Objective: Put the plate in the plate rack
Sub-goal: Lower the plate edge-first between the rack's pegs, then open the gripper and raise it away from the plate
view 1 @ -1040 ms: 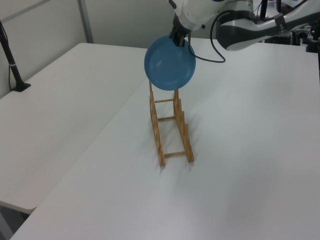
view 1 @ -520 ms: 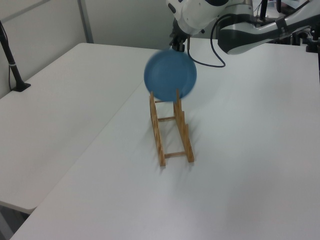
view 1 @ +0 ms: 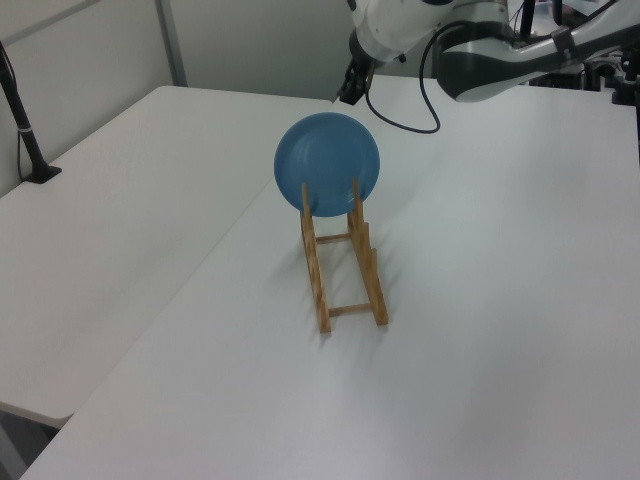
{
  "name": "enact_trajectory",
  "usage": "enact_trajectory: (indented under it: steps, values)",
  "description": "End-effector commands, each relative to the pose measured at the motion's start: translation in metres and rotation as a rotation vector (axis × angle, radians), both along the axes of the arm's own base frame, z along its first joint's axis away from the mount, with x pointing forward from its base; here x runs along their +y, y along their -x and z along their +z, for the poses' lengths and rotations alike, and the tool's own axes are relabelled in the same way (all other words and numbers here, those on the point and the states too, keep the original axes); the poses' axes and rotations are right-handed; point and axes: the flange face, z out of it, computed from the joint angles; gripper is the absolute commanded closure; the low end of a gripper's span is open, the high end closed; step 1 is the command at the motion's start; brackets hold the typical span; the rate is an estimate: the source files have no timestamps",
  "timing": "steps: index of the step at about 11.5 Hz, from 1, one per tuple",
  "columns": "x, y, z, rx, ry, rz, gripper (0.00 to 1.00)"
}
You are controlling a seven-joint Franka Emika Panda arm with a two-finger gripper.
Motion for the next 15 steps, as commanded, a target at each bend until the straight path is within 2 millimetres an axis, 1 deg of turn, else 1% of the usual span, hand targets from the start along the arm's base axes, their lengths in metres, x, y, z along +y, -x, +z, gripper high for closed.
enact_trajectory:
  steps: [1, 2, 3, 4, 5, 6, 7, 9, 11, 12, 13, 15]
  values:
    - [0.011, 0.02, 0.022, -0.091, -0.196, -0.084, 0.0]
    - [0.014, 0.023, 0.026, -0.086, -0.287, -0.107, 0.0]
    - [0.016, 0.03, 0.036, -0.072, -0.382, -0.12, 0.0]
    - [0.01, 0.037, 0.043, -0.024, -0.469, -0.177, 0.0]
    - [-0.004, 0.044, 0.053, 0.027, -0.581, -0.232, 0.0]
    - [-0.018, 0.048, 0.052, 0.098, -0.669, -0.281, 0.0]
    - [-0.03, 0.051, 0.046, 0.184, -0.722, -0.324, 0.0]
    - [-0.061, 0.06, 0.051, 0.292, -0.823, -0.371, 0.0]
    - [-0.081, 0.068, 0.049, 0.409, -0.841, -0.342, 0.0]
    - [-0.098, 0.071, 0.046, 0.455, -0.841, -0.34, 0.0]
    - [-0.117, 0.073, 0.04, 0.495, -0.844, -0.353, 0.0]
    - [-0.162, 0.078, 0.035, 0.582, -0.891, -0.323, 0.0]
